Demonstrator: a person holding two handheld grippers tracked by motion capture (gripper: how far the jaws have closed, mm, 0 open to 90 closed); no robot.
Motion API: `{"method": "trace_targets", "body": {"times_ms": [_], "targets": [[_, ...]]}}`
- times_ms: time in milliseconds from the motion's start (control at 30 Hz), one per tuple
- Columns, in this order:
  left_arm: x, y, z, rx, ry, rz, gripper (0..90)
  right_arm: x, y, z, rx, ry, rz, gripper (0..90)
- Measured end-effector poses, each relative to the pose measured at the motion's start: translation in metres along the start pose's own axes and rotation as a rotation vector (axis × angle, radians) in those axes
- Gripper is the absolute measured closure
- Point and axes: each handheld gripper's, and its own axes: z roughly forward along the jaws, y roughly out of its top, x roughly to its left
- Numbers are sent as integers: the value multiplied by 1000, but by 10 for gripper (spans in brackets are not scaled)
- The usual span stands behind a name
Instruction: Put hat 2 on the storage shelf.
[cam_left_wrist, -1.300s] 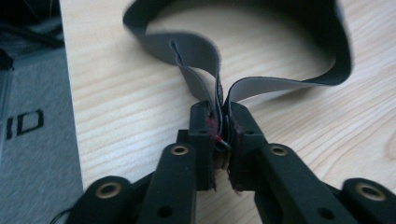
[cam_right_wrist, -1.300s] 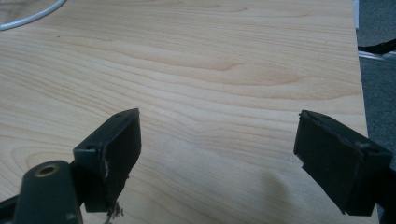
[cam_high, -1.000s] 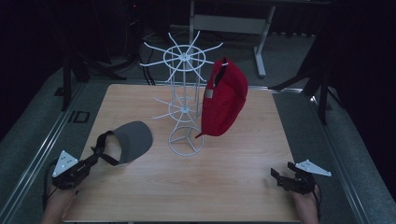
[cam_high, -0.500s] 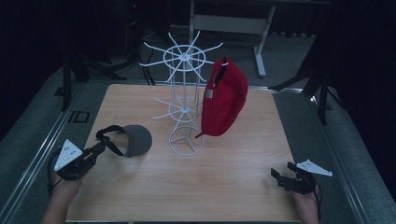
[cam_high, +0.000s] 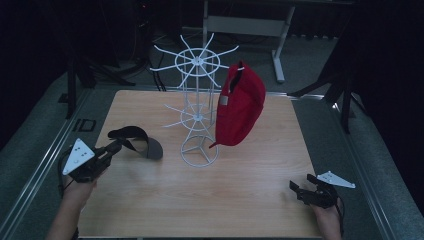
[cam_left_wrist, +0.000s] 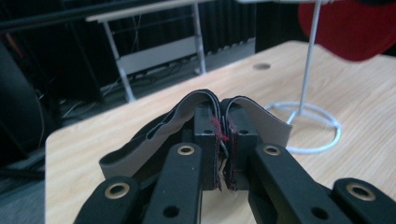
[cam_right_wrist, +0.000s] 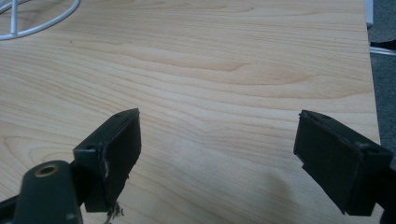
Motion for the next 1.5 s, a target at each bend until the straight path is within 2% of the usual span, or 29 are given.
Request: {"method": "trace_targets", "body": {"times_ms": [100, 133, 200, 233, 367, 533, 900, 933, 1067, 1233, 1500], "targets": [[2, 7, 2, -27, -20, -7, 862, 0, 0, -1, -1, 3, 2, 147], [3, 11, 2, -39, -38, -10, 862, 0, 0, -1, -1, 4, 2, 147], [3, 16, 1, -52, -37, 3, 862, 0, 0, -1, -2, 5, 2, 147], [4, 19, 1, -57, -50, -3, 862, 0, 0, -1, 0, 5, 2, 146], [3, 38, -2, -67, -53, 24, 862, 0, 0, 0, 8, 0, -5, 146], [3, 59, -6, -70, -75, 56, 862, 1, 1, 0, 6, 6, -5, 147], [1, 91, -26, -160, -120, 101, 862, 2, 0, 0, 10, 21, -13, 147], [1, 91, -26, -160, -120, 101, 862, 2, 0, 0, 10, 21, -13, 147], [4, 109, -27, -180, -106, 119, 862, 3, 0, 0, 12, 24, -14, 147], [7, 131, -24, -174, -93, 148, 862, 3, 0, 0, 12, 22, -17, 147], [4, 162, -28, -216, -115, 192, 862, 3, 0, 1, 18, 24, -23, 147]]}}
